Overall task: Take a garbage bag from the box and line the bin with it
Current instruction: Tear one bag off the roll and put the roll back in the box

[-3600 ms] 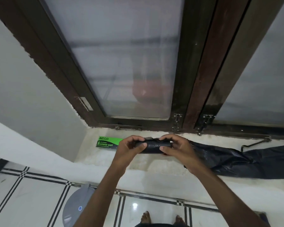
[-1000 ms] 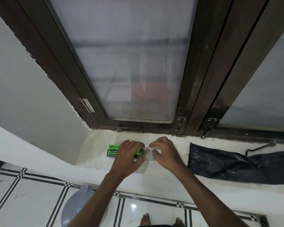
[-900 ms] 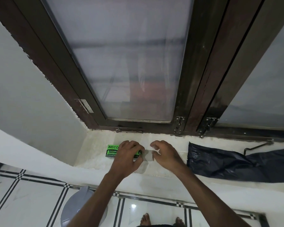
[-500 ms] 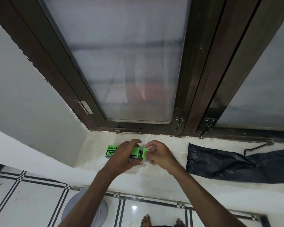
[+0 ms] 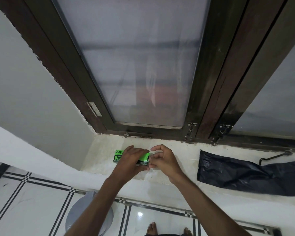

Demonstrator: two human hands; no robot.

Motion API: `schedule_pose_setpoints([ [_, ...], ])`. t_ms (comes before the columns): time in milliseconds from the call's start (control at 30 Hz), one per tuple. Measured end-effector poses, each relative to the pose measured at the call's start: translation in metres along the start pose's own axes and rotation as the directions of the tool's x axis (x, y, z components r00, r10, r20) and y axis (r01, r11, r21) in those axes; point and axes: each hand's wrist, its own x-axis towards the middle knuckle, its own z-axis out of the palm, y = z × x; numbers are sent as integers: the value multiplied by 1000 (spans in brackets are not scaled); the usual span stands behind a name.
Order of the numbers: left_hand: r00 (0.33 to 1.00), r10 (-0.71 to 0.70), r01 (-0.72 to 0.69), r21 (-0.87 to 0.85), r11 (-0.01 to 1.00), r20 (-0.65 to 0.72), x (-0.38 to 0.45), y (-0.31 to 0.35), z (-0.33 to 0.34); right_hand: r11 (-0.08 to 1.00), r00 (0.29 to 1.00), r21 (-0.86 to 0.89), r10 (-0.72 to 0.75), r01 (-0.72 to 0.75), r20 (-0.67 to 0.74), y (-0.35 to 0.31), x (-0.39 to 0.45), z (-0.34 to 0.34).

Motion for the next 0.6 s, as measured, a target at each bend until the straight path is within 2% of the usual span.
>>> schedule_pose_setpoints([
  [133, 1000, -5, 4, 33, 999, 2, -1, -2, -1, 992, 999, -120, -44, 43, -7, -1, -1, 4],
  [267, 1000, -19, 17, 88, 996, 19, 0, -11, -11, 946, 986, -289, -120, 148, 114, -13, -3, 10],
  [433, 997, -75, 75, 204, 976, -9, -7, -38, -32, 985, 957, -140, -53, 97, 285, -18, 2, 31],
  [600, 990, -136, 136, 287, 948, -20, -13, -56, -45, 999, 973, -23, -18, 23, 232, -17, 11, 55],
])
